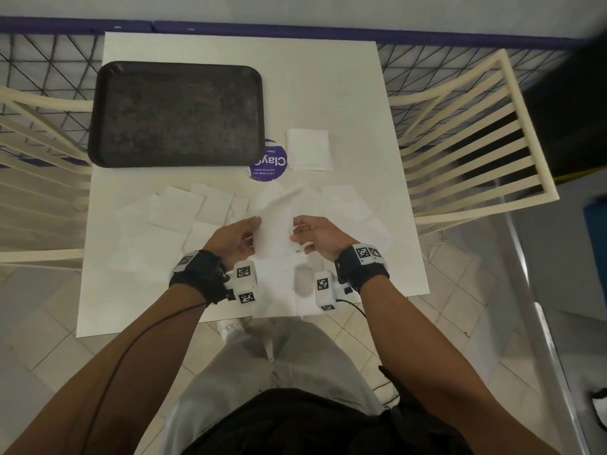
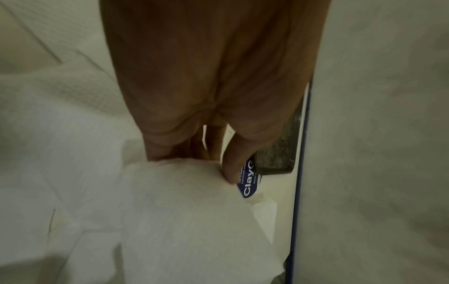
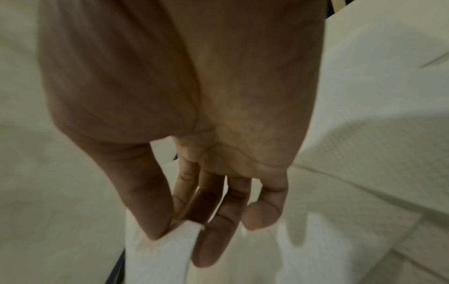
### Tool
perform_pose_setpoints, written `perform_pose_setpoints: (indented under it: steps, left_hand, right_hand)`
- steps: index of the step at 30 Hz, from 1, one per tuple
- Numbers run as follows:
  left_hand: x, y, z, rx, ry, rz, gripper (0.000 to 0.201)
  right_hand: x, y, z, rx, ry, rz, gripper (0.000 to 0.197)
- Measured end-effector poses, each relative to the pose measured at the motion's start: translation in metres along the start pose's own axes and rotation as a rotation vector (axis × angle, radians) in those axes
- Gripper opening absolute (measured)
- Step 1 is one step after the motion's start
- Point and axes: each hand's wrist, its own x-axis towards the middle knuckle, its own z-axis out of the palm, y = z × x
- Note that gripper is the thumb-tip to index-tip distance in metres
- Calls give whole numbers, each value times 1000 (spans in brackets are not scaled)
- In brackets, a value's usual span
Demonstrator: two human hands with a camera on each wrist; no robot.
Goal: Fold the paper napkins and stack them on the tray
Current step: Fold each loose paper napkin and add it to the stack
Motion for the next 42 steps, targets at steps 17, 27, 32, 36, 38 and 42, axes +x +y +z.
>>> perform_pose_setpoints:
  steps: [17,27,32,36,38,42]
  left_hand:
    - [-9,3,-7,162,74,267,11]
    - [-10,8,-13,158,56,339,15]
    - [-9,7,-18,131,62,330,20]
    - [-9,7,-20,107,86,313,30]
    - [-8,7,-21,118,78,307,33]
    - [-5,7,-24,137,83,330,18]
  right_hand:
    - [14,-14,13,-145,200,-139,49]
    - [15,-15,21,28,196,-144,13]
    - [11,-17,23,134,201,-120,27]
    - [12,-19,21,183,213,-95,30]
    - [13,-20,22,153,222,-89,21]
    - [14,-16,21,36,233,-165,16]
